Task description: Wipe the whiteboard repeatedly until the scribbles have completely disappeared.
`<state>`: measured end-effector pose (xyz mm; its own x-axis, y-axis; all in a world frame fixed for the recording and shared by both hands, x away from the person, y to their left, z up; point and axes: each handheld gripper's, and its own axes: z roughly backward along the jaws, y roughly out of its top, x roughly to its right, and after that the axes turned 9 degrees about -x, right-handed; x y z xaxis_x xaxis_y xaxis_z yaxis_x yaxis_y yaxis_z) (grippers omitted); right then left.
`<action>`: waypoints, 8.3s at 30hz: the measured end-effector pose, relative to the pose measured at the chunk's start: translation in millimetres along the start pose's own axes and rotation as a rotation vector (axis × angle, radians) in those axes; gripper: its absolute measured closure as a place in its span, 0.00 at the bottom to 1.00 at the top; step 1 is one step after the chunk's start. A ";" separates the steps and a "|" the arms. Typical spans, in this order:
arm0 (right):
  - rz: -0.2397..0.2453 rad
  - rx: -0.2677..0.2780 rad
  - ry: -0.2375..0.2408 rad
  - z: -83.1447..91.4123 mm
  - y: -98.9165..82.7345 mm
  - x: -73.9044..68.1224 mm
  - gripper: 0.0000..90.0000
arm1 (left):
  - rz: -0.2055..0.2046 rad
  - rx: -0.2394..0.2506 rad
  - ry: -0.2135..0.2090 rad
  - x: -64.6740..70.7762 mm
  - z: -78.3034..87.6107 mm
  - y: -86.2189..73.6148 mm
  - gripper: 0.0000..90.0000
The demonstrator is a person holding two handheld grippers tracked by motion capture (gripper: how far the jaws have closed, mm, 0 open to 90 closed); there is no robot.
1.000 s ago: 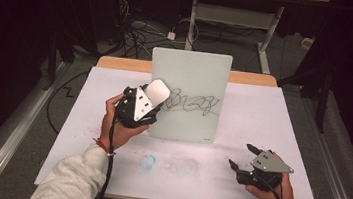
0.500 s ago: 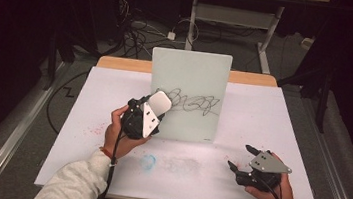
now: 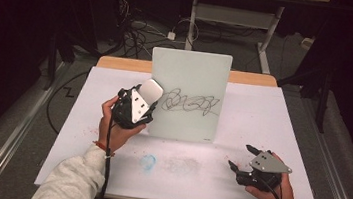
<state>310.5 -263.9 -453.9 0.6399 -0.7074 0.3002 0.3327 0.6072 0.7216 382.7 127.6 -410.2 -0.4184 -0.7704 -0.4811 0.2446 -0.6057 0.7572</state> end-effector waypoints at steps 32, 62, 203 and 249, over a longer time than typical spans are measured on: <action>0.009 0.002 0.000 2.0 0.3 -0.5 0.27 | -0.117 -0.012 0.075 55.3 -13.1 9.3 0.32; 0.016 0.002 0.007 1.3 0.5 -1.6 0.27 | -0.081 0.004 0.061 53.4 -16.5 30.6 0.32; 0.011 0.012 0.002 6.3 -0.7 -0.2 0.27 | -0.244 -0.051 -0.071 125.9 -38.3 46.4 0.31; 0.030 0.005 0.009 4.8 -0.3 -2.5 0.27 | -0.316 -0.067 -0.077 144.0 -42.5 52.2 0.31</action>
<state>305.4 -264.1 -451.9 0.6557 -0.6856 0.3163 0.3097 0.6263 0.7154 372.4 -23.4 -458.7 -0.5472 -0.5261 -0.6510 0.1475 -0.8262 0.5437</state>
